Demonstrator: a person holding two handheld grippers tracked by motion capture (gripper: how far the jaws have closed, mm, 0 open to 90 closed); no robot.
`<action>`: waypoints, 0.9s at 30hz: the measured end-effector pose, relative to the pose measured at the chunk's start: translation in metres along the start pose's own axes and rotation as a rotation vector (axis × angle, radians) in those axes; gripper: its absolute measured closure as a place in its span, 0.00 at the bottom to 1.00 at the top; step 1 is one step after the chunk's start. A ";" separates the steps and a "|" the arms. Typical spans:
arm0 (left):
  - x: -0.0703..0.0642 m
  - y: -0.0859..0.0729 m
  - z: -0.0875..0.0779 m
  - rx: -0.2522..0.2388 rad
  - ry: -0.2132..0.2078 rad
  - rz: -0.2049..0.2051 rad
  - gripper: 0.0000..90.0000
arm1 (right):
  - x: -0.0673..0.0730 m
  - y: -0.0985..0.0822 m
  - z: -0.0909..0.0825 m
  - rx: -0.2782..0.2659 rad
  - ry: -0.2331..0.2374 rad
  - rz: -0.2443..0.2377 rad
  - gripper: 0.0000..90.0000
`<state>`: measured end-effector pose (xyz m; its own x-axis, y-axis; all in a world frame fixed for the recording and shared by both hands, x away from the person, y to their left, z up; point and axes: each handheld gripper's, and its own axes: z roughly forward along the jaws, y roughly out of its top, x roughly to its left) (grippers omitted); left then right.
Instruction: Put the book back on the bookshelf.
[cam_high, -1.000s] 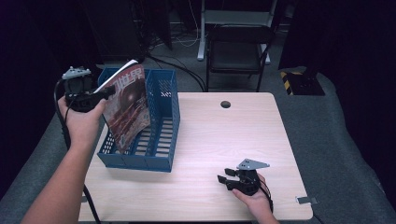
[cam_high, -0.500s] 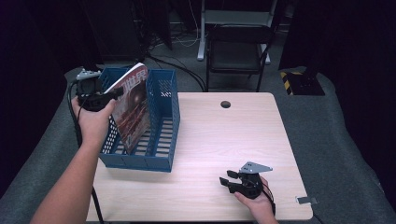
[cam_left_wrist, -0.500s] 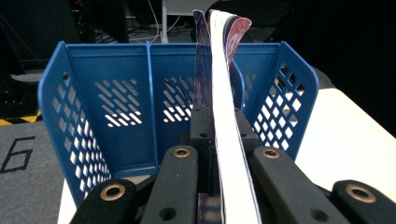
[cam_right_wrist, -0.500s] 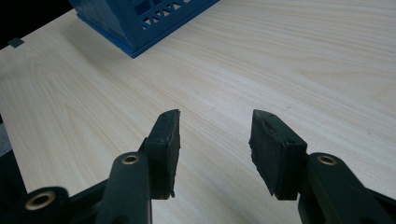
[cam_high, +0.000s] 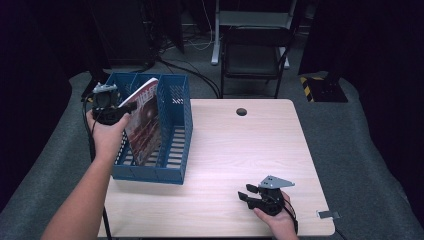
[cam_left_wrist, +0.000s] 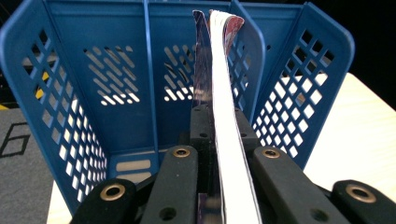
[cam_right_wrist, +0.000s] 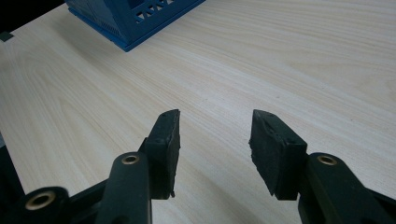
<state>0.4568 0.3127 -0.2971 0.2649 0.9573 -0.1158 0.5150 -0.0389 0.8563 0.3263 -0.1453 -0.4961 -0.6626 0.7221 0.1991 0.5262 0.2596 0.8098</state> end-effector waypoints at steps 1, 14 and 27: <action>0.000 -0.002 0.002 0.001 -0.003 -0.002 0.93 | 0.000 0.000 0.000 -0.004 0.000 0.005 0.58; 0.003 -0.011 -0.002 0.027 -0.029 -0.020 0.92 | 0.000 0.001 0.001 -0.007 0.006 -0.004 0.58; 0.008 -0.015 -0.017 0.077 -0.034 0.014 0.89 | 0.000 0.005 0.006 -0.004 0.012 -0.005 0.58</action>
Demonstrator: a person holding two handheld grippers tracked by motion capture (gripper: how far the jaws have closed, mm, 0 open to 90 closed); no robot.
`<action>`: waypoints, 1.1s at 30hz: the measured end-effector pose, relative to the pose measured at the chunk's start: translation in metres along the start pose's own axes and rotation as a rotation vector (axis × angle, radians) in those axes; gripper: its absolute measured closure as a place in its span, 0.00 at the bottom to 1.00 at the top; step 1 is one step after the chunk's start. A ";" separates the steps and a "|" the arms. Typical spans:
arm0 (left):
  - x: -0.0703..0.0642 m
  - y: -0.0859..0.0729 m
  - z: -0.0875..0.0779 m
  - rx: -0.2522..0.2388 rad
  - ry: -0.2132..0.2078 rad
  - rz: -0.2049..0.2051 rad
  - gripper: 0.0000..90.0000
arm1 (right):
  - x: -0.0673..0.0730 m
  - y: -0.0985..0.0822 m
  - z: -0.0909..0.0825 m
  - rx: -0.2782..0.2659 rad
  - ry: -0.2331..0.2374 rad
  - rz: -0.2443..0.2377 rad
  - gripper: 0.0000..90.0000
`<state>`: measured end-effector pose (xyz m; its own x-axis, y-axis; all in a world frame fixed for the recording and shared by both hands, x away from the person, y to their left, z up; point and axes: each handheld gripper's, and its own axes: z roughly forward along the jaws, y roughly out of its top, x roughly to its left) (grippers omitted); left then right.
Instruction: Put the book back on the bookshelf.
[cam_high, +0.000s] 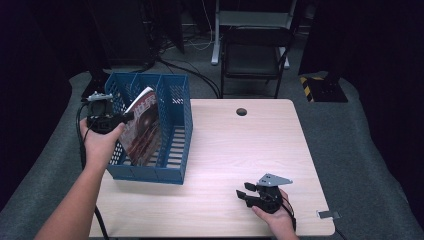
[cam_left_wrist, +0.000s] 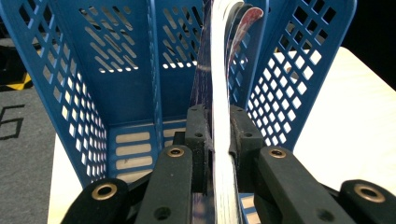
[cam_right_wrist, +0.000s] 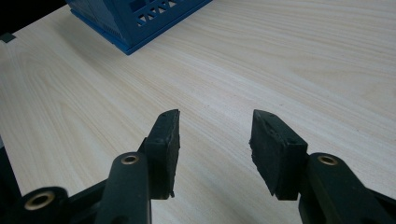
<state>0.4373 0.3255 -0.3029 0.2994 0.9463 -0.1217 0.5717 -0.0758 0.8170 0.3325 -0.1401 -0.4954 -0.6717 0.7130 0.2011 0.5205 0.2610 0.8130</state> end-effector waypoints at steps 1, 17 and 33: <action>-0.001 0.000 0.000 0.004 0.003 0.005 0.89 | 0.000 0.000 0.001 0.002 0.001 -0.002 0.58; -0.003 0.006 -0.010 0.113 0.014 0.052 0.91 | -0.001 0.000 0.002 0.008 0.005 -0.008 0.58; -0.002 0.014 -0.005 0.099 0.057 0.043 0.94 | -0.002 0.000 0.002 0.000 -0.004 0.003 0.58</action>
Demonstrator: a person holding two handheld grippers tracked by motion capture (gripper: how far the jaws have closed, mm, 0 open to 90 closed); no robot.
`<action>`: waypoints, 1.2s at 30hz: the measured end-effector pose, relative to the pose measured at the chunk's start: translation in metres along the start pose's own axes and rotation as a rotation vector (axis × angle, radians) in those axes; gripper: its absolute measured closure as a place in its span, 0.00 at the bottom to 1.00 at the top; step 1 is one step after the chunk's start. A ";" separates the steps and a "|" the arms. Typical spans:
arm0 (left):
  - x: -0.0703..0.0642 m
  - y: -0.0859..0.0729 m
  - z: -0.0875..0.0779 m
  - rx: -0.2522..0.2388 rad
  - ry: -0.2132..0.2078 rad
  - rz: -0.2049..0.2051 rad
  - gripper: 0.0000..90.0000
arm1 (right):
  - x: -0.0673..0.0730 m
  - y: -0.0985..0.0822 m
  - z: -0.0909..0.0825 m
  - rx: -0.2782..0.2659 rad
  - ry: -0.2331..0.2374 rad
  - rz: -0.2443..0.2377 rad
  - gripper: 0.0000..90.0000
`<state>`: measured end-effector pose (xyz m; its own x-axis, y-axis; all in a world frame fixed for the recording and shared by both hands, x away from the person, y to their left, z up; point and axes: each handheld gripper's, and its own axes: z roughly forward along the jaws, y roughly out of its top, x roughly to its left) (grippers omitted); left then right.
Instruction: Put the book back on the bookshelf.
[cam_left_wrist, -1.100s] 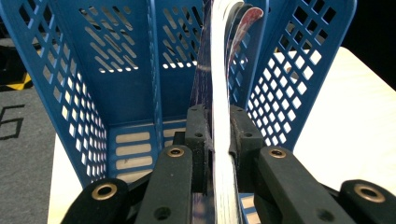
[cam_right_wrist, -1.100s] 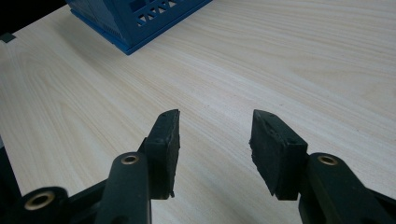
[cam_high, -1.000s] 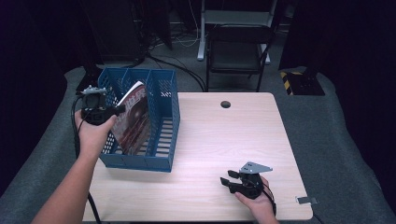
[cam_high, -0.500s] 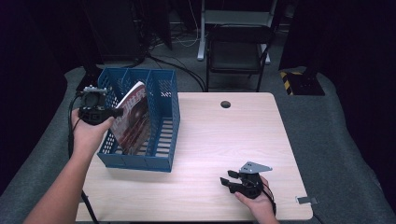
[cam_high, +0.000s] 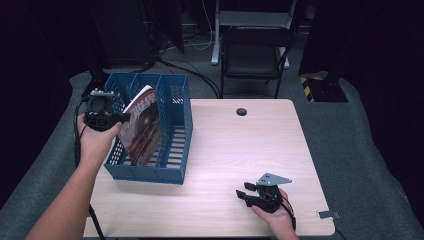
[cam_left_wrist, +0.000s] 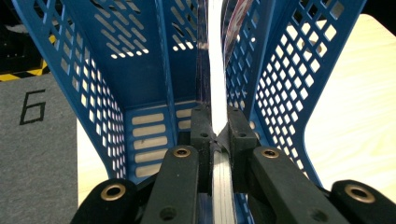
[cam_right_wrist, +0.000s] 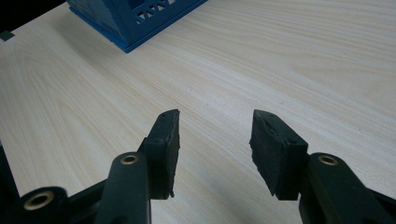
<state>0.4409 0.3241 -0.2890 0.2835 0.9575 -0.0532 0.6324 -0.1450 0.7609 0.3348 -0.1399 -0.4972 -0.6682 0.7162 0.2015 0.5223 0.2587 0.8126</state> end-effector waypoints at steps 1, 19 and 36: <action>0.000 0.002 0.001 -0.004 0.003 -0.006 0.94 | 0.000 0.000 0.000 0.003 -0.001 -0.002 0.58; 0.013 0.020 0.023 -0.072 0.062 -0.106 0.94 | -0.003 -0.003 -0.009 -0.003 -0.009 0.011 0.58; 0.013 0.020 0.034 -0.082 0.080 -0.112 0.93 | -0.004 -0.007 -0.014 -0.012 -0.027 0.026 0.58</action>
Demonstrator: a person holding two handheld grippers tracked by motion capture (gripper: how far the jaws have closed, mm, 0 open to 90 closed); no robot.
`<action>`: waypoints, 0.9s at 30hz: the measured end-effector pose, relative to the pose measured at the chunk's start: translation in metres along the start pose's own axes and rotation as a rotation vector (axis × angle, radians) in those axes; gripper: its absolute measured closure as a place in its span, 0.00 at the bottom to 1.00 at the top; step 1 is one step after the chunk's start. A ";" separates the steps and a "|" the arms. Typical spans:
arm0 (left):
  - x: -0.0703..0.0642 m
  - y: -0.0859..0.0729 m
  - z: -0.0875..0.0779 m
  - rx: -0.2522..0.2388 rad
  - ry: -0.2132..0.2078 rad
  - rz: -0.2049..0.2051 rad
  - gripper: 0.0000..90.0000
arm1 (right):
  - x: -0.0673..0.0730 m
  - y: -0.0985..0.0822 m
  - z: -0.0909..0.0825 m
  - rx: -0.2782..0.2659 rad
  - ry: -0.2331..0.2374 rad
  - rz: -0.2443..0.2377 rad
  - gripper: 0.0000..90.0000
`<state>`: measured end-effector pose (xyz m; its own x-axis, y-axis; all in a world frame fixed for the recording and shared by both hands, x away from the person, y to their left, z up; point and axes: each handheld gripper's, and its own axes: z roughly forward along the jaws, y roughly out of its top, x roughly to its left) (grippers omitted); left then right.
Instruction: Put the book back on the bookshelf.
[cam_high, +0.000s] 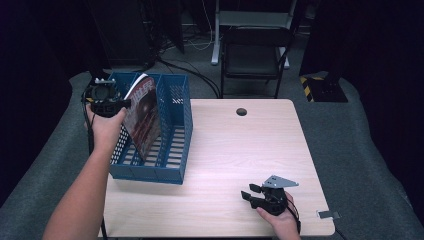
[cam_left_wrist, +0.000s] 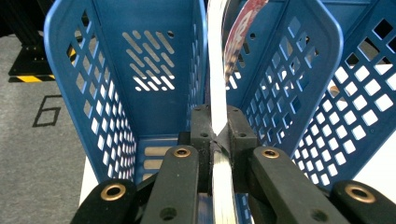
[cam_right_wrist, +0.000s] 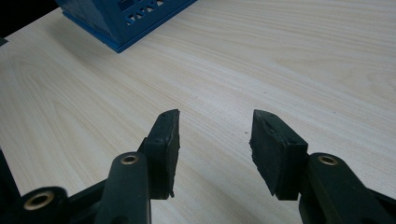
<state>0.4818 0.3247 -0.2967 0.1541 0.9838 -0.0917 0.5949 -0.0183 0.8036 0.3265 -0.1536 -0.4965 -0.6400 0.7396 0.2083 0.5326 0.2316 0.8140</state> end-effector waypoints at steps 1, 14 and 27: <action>0.000 -0.001 0.001 -0.008 0.000 0.001 0.93 | 0.000 0.000 0.000 0.001 0.000 -0.001 0.58; 0.005 -0.012 -0.011 -0.037 -0.095 0.000 0.64 | 0.000 0.001 0.003 0.006 0.005 -0.005 0.58; 0.012 -0.025 -0.033 -0.024 -0.142 0.017 0.52 | 0.001 0.003 0.011 0.027 0.015 -0.013 0.57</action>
<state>0.4432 0.3428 -0.2982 0.2753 0.9482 -0.1586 0.5727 -0.0293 0.8192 0.3337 -0.1456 -0.4999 -0.6548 0.7271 0.2062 0.5392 0.2583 0.8016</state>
